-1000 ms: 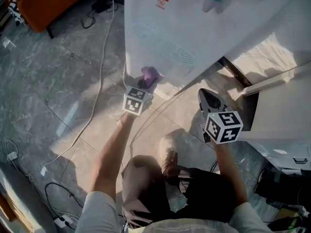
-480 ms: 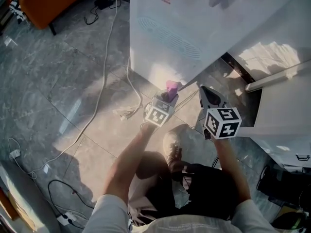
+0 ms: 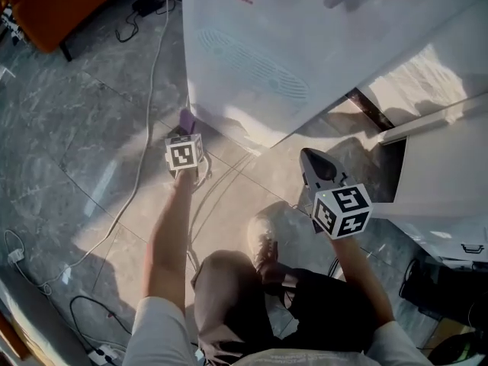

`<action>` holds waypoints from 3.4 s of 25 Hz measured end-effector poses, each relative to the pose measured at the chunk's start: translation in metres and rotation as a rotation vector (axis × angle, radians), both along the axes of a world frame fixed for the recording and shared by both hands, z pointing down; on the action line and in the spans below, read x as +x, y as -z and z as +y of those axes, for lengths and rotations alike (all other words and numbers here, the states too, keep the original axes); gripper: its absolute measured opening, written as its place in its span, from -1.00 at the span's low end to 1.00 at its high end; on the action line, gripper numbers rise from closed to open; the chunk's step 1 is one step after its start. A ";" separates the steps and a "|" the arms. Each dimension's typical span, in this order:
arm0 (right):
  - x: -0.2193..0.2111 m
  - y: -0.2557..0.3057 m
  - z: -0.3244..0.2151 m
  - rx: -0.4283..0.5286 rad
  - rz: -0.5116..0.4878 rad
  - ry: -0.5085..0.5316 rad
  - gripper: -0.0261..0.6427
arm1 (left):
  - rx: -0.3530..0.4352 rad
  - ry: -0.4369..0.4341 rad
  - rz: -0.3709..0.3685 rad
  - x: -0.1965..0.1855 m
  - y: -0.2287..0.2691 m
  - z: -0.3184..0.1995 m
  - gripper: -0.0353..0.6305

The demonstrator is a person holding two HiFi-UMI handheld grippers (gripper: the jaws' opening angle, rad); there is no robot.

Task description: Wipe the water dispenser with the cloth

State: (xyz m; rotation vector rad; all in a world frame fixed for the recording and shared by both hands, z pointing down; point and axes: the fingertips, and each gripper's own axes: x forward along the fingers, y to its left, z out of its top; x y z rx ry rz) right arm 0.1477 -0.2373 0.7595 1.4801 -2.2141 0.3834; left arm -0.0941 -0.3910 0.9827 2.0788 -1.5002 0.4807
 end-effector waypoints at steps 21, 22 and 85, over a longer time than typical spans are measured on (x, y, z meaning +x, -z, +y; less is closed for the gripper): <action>0.038 -0.006 0.026 0.003 0.007 -0.067 -0.88 | 0.159 -0.403 0.065 0.114 0.021 0.037 -0.65; 0.038 -0.004 0.026 0.007 0.000 -0.076 -0.88 | 0.163 -0.419 0.067 0.122 0.025 0.044 -0.65; 0.059 0.437 -0.016 0.385 0.057 -0.062 -0.88 | 0.534 -0.691 0.095 0.232 0.629 0.132 -0.67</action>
